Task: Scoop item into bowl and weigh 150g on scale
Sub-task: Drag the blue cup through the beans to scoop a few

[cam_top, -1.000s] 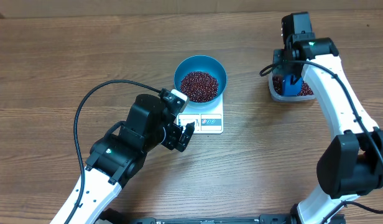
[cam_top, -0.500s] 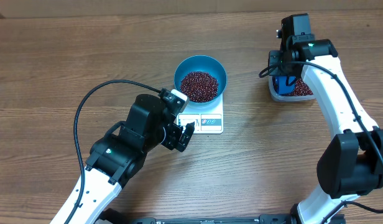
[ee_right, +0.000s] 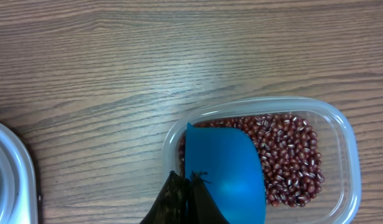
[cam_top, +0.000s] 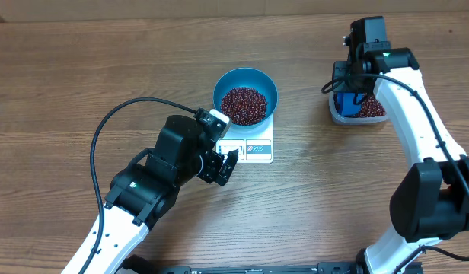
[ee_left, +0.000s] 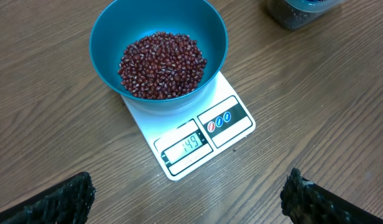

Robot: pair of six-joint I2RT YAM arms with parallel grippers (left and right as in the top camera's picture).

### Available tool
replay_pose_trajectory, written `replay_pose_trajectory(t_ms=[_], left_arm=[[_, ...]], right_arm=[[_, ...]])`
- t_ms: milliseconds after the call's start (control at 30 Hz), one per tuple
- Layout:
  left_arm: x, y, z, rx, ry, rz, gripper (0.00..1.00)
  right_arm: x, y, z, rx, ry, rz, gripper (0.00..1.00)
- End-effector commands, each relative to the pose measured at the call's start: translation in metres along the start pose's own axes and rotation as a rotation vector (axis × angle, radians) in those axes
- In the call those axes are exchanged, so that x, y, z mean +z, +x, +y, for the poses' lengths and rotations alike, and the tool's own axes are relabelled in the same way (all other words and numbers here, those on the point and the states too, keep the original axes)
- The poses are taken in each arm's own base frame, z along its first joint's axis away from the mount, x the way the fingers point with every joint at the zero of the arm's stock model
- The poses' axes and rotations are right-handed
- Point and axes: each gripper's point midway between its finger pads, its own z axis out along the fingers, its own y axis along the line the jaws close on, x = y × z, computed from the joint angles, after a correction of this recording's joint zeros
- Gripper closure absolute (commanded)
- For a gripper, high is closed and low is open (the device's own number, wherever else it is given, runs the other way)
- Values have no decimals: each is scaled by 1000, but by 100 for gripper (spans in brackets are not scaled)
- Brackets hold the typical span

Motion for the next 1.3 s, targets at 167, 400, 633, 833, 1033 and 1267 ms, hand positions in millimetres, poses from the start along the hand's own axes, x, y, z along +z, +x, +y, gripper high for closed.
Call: replay_pose_trajectory(t_ms=[167,400,633,833,1033,1267], left_arm=[[-4,-9,2,14,-5,-26,0],[-4,-9,2,14,-5,-26,1],[-4,-9,2,14,-5,-26,0],[-4,-9,2,14,-5,-25,1],[-4,-9,2,14,-5,-26,0],[-4,-9,2,14,-5,-26,0]], right_arm=[[4,6,-21,53,15,31,96],[4,8,-9,85,-83,48,96],[3,10,-4,88,-115,58,96],[1,8,-5,134,-208,67,96],[1,6,-28,208,-251,65,96],[0,3,-49,248,-238,54,96]])
